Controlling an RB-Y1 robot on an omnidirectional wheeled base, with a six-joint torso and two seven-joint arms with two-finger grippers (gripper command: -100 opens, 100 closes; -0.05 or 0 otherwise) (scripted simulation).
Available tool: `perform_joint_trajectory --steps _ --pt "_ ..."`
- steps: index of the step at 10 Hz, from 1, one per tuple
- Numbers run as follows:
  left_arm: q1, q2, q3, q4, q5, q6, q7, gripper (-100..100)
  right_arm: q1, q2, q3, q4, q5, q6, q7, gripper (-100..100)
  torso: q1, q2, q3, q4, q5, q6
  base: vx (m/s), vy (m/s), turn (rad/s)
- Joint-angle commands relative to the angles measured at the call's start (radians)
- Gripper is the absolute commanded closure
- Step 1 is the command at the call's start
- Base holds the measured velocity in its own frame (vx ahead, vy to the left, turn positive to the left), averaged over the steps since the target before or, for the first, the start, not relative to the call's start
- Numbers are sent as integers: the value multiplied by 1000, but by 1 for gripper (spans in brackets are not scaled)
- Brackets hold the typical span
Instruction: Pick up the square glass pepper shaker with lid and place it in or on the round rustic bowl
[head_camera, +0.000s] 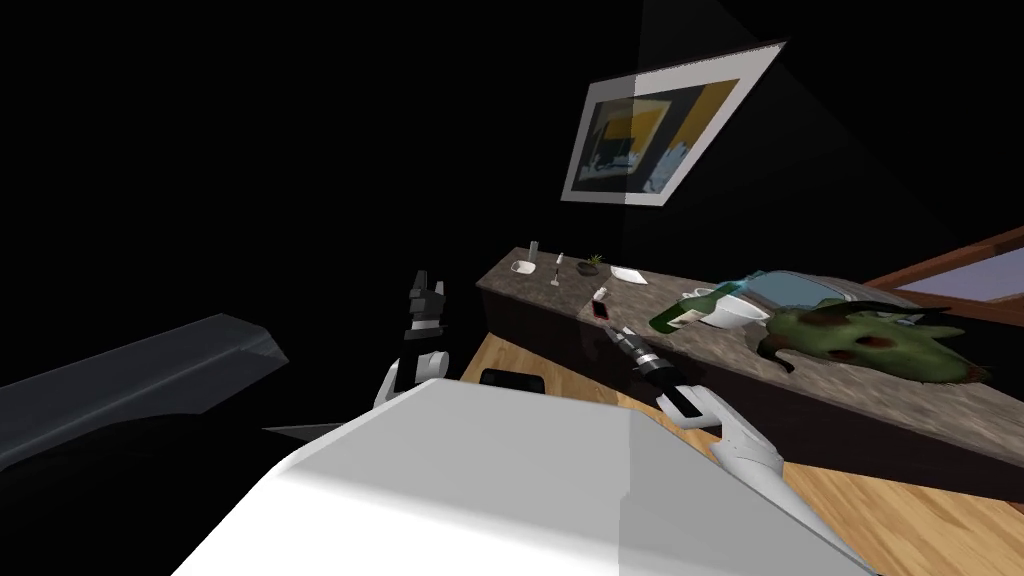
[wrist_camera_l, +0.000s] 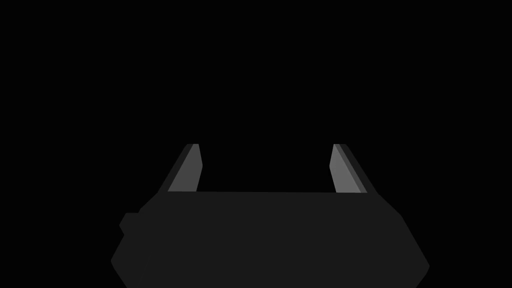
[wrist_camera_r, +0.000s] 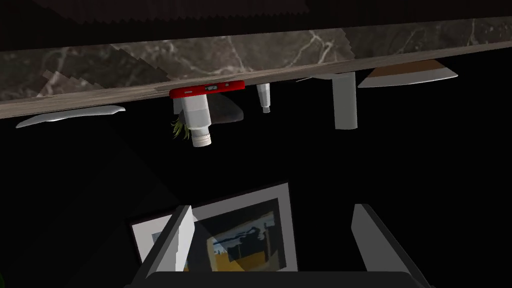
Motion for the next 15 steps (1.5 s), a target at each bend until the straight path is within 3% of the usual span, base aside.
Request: perform_joint_trajectory --steps 1,5,6,11,14,15 --pt "0 0 0 0 0 0 0 0 -21 -43 22 45 12 27 12 -100 0 0 0 0 0 0 128 27 115" --pt "0 0 0 0 0 0 0 0 -76 -151 84 148 32 94 29 -100 -2 -5 -3 -1 0 0 176 6 108" --pt "0 0 0 0 0 0 0 0 -76 -151 84 148 32 94 29 -100 -1 -5 -3 -1 0 0 127 -10 30" --pt "0 0 0 0 0 0 0 0 -132 -261 150 246 48 160 45 -100 -2 -2 -1 -1 0 0 130 -14 83" --pt "0 0 0 0 0 0 0 0 -158 -314 179 294 57 189 54 -100 0 -1 -1 0 0 0 130 2 74" --pt "0 0 0 0 0 0 0 0 -152 -297 169 286 56 178 54 -100 0 -1 -1 0 0 0 60 -2 21"
